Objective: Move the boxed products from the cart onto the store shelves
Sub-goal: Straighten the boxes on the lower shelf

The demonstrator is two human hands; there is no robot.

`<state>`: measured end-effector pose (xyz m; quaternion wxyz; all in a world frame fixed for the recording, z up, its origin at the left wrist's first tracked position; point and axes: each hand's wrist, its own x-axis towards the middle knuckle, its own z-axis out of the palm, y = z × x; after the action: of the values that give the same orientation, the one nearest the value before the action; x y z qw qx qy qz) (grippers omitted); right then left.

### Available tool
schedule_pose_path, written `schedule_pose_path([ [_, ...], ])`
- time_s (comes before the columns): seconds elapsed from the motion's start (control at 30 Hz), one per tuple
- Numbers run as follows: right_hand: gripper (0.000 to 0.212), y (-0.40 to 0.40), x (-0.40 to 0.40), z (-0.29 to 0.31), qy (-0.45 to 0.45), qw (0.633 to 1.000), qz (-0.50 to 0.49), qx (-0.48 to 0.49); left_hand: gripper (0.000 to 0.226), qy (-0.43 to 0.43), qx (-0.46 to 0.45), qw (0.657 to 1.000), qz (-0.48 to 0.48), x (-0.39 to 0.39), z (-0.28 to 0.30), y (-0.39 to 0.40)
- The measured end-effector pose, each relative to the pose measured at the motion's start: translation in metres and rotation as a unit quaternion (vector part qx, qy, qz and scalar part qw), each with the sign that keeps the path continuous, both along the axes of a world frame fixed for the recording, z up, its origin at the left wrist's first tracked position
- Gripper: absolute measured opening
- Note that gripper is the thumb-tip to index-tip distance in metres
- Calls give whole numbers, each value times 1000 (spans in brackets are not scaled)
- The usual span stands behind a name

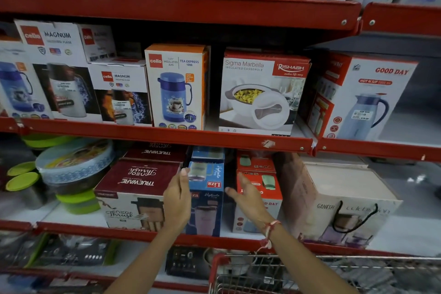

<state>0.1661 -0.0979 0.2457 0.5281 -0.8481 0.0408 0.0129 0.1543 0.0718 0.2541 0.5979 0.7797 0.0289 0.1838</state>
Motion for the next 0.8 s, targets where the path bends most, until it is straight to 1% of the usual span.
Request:
schedule_pose_path([
  [0.07,65,-21,-1,0,-26,998,-64,-5,57,14,-87,994,-66,2,5,-17],
  [0.13,60,-41,-1,-3,-2,995,-101,8,65,98,-159,969,-160,7,10,-41],
  [0.17,59,-51,1,-8,15,993,-112,16,71,145,-170,956,-192,8,12,-54],
  [0.2,60,-58,0,-10,30,992,-119,14,75,182,-164,946,-212,10,11,-66],
  [0.23,66,-65,1,-15,39,991,-127,10,79,204,-147,941,-226,11,8,-78],
  [0.3,84,-78,6,-28,66,987,-147,-18,81,225,-99,939,-240,11,1,-95],
  [0.33,88,-81,5,-28,79,985,-154,-24,80,233,-78,938,-245,11,-2,-100],
  [0.37,88,-85,6,-29,93,983,-156,-8,81,241,-64,936,-247,11,-4,-104],
  [0.43,80,-89,3,-26,112,982,-141,62,82,251,-60,937,-236,17,-13,-106],
  [0.47,71,-92,1,-26,114,981,-130,85,81,254,-68,937,-230,19,-17,-106],
  [0.5,60,-96,1,-27,113,982,-122,92,82,260,-79,935,-228,16,-14,-105],
  [0.57,45,-101,-3,-26,106,982,-115,102,94,271,-92,933,-219,7,0,-103],
  [0.63,40,-104,-8,-26,105,984,-105,99,90,266,-92,933,-223,1,3,-99],
  [0.7,39,-106,-12,-27,108,986,-98,83,78,271,-82,933,-220,-1,-1,-97],
  [0.73,39,-105,-15,-26,113,986,-97,75,77,272,-83,934,-217,-5,-1,-97],
  [0.8,38,-102,-20,-22,116,987,-93,69,85,268,-80,934,-221,-10,0,-99],
])
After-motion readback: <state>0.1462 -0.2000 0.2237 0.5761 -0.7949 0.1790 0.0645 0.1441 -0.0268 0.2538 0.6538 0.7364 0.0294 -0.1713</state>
